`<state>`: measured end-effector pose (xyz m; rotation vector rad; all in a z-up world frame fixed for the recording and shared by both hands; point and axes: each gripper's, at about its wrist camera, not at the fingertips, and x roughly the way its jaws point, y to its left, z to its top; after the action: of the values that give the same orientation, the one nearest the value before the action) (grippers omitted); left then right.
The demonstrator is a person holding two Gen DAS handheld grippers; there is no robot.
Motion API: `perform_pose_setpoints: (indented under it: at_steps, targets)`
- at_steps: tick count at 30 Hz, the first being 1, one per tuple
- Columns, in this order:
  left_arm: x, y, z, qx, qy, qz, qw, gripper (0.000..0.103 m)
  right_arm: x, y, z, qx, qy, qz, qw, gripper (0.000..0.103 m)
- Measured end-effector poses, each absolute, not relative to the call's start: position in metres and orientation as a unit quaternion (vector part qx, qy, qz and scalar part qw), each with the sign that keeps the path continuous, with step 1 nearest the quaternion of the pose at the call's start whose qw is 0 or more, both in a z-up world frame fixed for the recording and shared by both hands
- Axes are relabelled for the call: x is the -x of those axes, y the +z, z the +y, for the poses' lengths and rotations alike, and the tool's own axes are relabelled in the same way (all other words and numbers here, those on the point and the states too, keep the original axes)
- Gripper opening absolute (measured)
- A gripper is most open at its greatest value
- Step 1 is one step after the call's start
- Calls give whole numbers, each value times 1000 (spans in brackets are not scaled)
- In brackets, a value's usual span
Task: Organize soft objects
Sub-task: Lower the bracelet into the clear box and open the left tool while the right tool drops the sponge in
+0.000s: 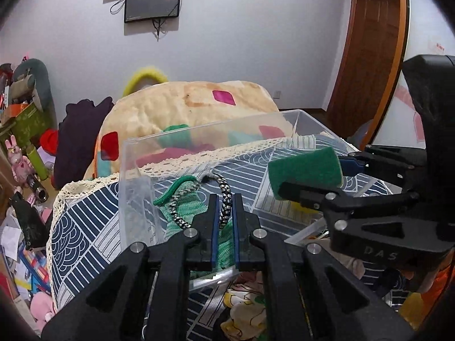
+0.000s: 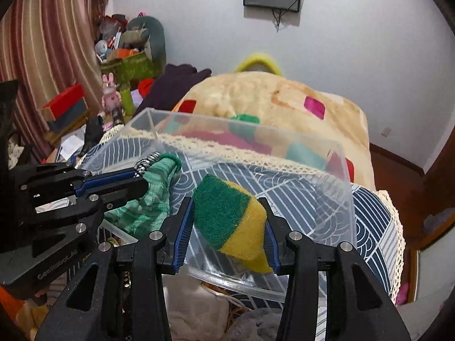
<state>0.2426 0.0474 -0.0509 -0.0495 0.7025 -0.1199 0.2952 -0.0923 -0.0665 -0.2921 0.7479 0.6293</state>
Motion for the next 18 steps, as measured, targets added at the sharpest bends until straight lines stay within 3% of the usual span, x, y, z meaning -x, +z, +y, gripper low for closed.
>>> perform_pose_setpoints:
  at_steps: [3,8,14,18]
  targets:
    - [-241,-50,45,16,-57,344,937,7,-291,-65,-92,148,305,353,872,44]
    - [-238,-48,47,23,-61,348,935,11,-286,-59,-93,153,303,336,879,56]
    - [-227,-40,51,28,-62,340,938,35,-280,-46,-100,146,300,311,890,67]
    - [-214,-27,52,23,-58,317,946,52,-273,-36,-105,143,294,289,900,69]
